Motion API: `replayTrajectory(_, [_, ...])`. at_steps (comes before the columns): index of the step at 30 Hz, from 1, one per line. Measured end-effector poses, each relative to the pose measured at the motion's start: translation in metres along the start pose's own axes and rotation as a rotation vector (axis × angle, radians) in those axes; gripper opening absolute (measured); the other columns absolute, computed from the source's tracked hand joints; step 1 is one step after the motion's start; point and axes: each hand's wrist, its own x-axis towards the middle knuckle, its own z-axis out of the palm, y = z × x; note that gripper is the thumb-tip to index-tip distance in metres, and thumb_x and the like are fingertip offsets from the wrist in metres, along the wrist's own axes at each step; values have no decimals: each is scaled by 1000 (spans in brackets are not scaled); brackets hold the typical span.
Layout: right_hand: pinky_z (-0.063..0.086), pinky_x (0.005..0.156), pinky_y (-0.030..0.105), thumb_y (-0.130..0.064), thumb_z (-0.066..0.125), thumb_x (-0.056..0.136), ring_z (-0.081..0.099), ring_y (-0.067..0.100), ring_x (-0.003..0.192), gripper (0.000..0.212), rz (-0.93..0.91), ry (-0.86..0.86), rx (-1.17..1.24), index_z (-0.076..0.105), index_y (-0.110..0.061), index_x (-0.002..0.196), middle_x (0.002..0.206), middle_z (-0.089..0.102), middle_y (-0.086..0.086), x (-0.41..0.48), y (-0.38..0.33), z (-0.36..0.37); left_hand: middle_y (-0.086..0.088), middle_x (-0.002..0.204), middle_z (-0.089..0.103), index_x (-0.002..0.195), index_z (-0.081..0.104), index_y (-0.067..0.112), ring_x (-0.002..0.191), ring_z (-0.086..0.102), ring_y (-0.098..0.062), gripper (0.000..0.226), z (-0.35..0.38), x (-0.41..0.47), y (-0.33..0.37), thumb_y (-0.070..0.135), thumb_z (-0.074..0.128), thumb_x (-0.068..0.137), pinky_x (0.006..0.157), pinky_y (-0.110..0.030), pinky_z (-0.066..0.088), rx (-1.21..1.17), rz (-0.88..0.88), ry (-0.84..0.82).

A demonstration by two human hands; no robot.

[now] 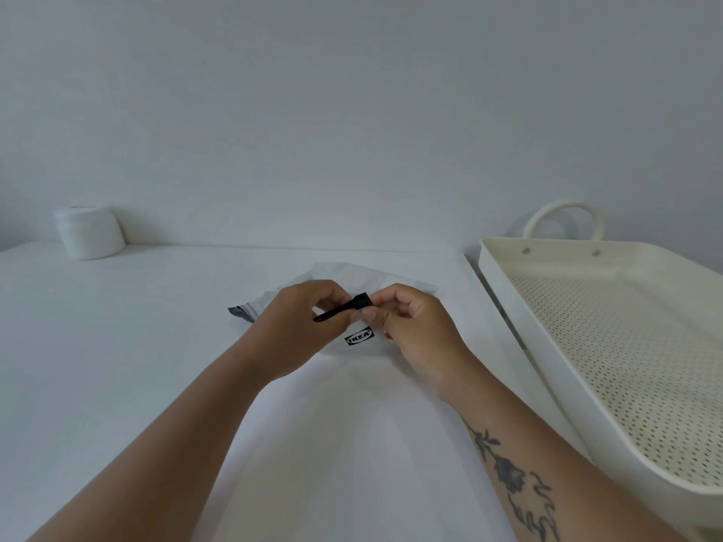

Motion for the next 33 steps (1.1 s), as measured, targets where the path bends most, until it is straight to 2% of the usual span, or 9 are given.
replayTrajectory(4, [44,60,12,-11,70,85,59,1,65,6,12,-1,-46,72,-16,83,80,71,9,0,-1,-1,12,71,65,82,68,27,61,52,5,8,3,2,-1,29,65,89,55,-7,38,67,14,-17])
replayTrajectory(8, [41,67,25,-17,64,90,47,7,63,12,11,4,-186,68,-24,81,91,71,15,2,-2,0,9,68,64,80,67,24,52,49,2,7,4,1,0,27,66,87,50,-8,37,93,26,22])
replayTrajectory(12, [39,57,16,-17,61,92,43,4,54,12,-2,19,-238,66,-22,82,83,68,15,4,-1,-2,17,58,60,77,66,24,46,48,5,7,4,0,-1,23,68,84,45,-6,34,58,15,37])
replayTrajectory(15, [35,50,12,-16,61,92,39,3,51,16,-6,49,-262,65,-23,78,75,62,6,5,0,-5,12,64,61,79,66,23,49,48,4,6,4,1,-4,24,67,85,49,-7,36,78,-5,20])
replayTrajectory(22, [36,52,8,-16,59,92,43,-2,53,14,-25,107,-246,66,-20,81,68,59,-10,6,-3,-13,10,68,61,78,65,27,56,52,2,8,1,3,-7,27,66,86,53,-8,40,88,-18,20])
replayTrajectory(28, [39,53,10,-19,56,94,46,-2,55,14,-65,135,-348,61,-24,82,70,58,-11,7,-2,-15,10,75,65,77,63,30,71,57,-4,9,-6,2,-9,26,65,85,60,-10,42,114,8,37])
replayTrajectory(29, [42,57,14,-21,54,95,49,0,59,12,-90,119,-418,59,-25,85,75,59,-12,7,-1,-15,10,75,65,76,62,31,73,57,-4,10,-5,1,-8,26,65,84,60,-11,42,120,18,34])
replayTrajectory(31, [44,71,17,-24,55,94,53,2,84,9,-189,94,-537,56,-31,99,93,57,-18,4,0,-15,11,77,64,78,61,30,74,57,-5,9,-2,1,-6,24,65,84,62,-15,43,155,42,35])
replayTrajectory(33, [39,83,12,-24,62,90,44,1,104,30,-302,62,-630,52,-35,116,110,50,-24,1,-1,-13,10,79,64,81,63,24,75,58,-7,4,1,1,-3,22,66,84,67,-27,49,192,76,46])
